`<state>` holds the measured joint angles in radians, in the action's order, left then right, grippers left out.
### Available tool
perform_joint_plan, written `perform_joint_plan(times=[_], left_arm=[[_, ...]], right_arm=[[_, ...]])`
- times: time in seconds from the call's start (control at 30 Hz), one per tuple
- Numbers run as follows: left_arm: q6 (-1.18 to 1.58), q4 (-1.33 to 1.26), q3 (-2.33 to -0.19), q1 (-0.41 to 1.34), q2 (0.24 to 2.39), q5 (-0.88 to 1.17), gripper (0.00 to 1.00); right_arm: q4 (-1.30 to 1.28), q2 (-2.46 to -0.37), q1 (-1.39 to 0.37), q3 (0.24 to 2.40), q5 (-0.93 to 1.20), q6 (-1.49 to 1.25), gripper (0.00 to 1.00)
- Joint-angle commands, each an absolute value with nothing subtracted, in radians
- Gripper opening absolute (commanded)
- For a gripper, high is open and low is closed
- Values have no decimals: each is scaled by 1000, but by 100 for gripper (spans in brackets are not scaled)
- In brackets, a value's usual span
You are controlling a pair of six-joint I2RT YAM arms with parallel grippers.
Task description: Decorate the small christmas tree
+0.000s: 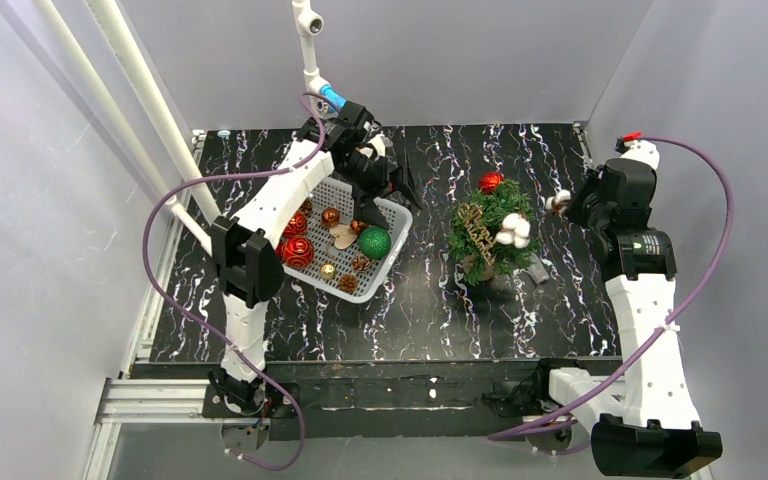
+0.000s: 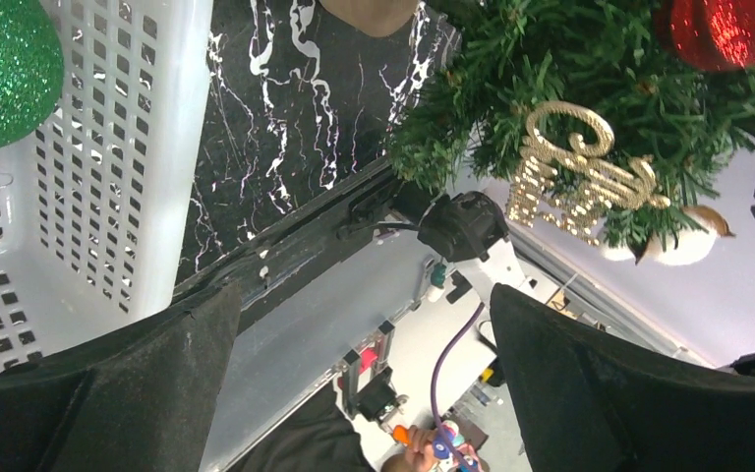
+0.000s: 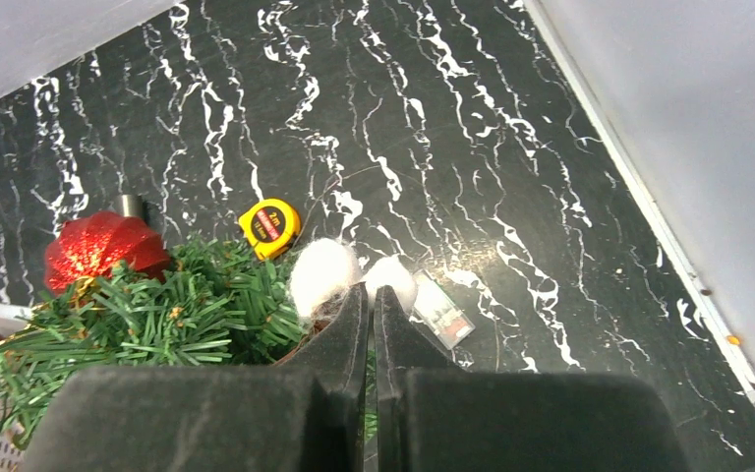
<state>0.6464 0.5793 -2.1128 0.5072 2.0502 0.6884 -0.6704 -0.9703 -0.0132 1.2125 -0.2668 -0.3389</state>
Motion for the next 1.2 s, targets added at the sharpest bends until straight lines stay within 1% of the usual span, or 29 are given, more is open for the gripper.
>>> perform_joint_plan(times=[0.0, 0.37, 0.73, 1.03, 1.17], left_arm=[[694, 615, -2152, 521, 2058, 728, 99], [709, 604, -2175, 531, 2087, 747, 99], [722, 592, -2171, 543, 2094, 753, 99], [744, 572, -2174, 568, 2111, 762, 99], [751, 562, -2172, 571, 2114, 767, 99]], right_arm=[[-614, -970, -10, 1201, -212, -384, 1], [-610, -966, -19, 1158, -161, -429, 1], [-619, -969, -110, 1158, -235, -429, 1], [-615, -976, -142, 1125, -228, -430, 1], [-614, -935, -143, 1127, -213, -407, 1]])
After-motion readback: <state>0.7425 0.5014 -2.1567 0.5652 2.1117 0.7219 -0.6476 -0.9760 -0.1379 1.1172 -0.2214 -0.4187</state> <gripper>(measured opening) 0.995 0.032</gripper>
